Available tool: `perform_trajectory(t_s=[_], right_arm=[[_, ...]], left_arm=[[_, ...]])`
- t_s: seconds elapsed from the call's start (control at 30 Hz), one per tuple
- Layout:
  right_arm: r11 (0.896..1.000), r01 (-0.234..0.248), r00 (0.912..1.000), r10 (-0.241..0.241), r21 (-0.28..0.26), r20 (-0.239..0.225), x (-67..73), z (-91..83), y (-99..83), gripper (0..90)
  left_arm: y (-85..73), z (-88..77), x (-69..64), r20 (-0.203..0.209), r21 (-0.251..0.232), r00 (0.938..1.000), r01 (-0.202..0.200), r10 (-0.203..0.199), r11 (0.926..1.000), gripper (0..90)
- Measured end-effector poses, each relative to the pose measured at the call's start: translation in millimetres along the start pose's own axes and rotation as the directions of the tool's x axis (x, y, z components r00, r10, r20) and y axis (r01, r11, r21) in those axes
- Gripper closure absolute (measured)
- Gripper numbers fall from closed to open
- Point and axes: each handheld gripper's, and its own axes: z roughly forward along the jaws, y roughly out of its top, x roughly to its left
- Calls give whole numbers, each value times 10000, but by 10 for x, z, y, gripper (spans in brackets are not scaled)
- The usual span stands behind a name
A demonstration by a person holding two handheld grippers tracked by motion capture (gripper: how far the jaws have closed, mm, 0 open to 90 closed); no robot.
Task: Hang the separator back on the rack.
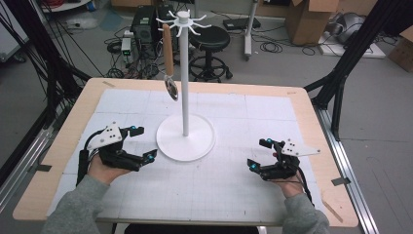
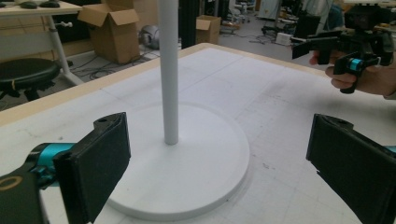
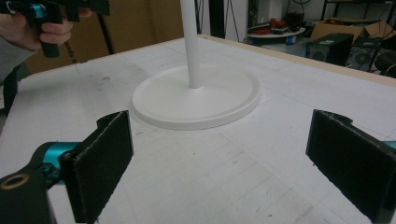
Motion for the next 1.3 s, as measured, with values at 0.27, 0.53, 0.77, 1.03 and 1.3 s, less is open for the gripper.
perform_trajectory(t_s=[0.27, 0.53, 0.77, 1.03, 1.3], right_arm=[[9999, -107, 9999, 107, 25, 1, -19, 4, -9, 66], [9997, -243, 9997, 243, 16, 61, -63, 3, -21, 66], [9988, -485, 9986, 487, -100, 193, -124, -20, -33, 66], [9983, -544, 9972, 553, -199, 496, -184, -50, -46, 66], [9976, -604, 9893, 644, -342, 1313, -264, -127, -59, 66]], left_arm=[[-139, -54, 14, -172, 99, 9997, 162, -160, 9998, 68], [-320, -77, 30, -443, 286, 9979, 477, -464, 9985, 68], [-389, -122, 78, -661, 363, 9956, 696, -671, 9969, 68], [-459, -209, 159, -1142, 383, 9906, 803, -755, 9960, 68], [-518, -363, 289, -1873, 154, 9770, 1064, -1016, 9942, 68]])
